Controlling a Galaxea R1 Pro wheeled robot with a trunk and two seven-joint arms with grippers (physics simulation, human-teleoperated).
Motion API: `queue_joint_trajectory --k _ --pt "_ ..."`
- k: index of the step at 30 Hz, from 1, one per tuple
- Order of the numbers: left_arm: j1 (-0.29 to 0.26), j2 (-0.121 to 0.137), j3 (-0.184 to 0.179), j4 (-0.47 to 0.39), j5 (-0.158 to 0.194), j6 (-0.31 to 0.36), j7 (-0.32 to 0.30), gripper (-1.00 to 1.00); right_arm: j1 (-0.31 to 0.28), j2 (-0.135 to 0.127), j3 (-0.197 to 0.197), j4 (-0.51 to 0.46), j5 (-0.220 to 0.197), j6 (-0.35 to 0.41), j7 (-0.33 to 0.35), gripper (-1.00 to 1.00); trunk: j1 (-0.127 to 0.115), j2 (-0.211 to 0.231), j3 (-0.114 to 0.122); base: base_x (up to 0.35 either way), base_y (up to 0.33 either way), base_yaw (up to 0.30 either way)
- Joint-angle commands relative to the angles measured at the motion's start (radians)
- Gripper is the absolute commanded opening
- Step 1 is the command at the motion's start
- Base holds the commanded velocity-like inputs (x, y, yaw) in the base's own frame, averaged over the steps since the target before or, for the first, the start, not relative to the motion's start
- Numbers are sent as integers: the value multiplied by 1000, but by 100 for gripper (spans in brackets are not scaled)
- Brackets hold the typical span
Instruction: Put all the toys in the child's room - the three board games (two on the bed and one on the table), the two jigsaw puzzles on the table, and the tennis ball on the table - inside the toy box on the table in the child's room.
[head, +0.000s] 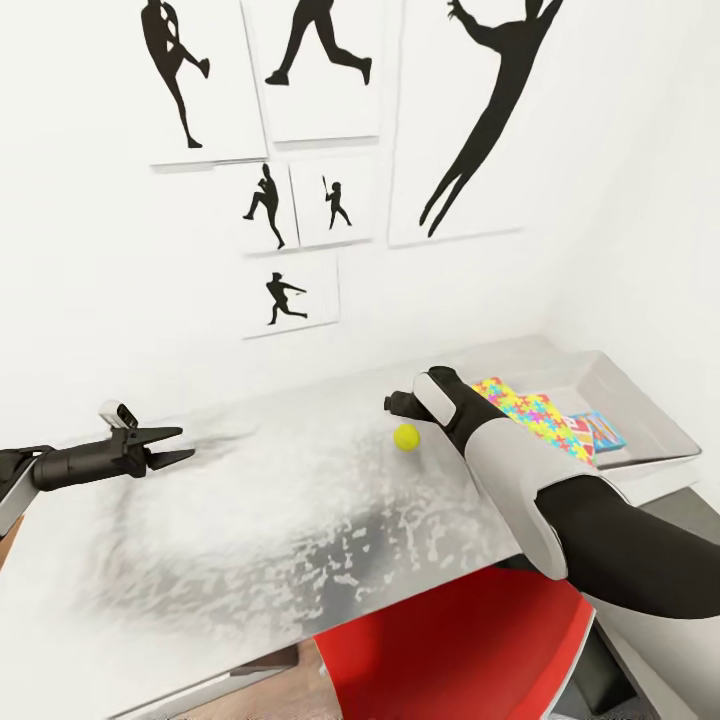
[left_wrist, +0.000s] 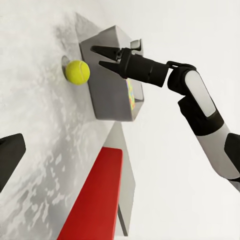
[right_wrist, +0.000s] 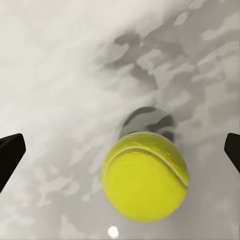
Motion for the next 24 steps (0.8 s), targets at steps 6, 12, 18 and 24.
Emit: queue_joint_trajectory --k 6,12,18,24 --pt "-4 1 0 -4 3 18 -9 100 -1 0 5 -1 -10 1 -9 100 1 -2 -12 0 0 0" --pt "-40 -4 4 -16 10 34 -12 100 -1 0 5 -1 -10 1 -9 100 1 -2 -22 0 0 0" --pt "-114 -23 1 -18 5 36 -13 100 -1 0 5 -1 -10 1 -9 100 1 -2 -31 0 0 0" --pt "-132 -44 -2 -20 2 35 -11 100 0 0 5 -1 -9 1 -8 100 1 -2 -41 0 0 0"
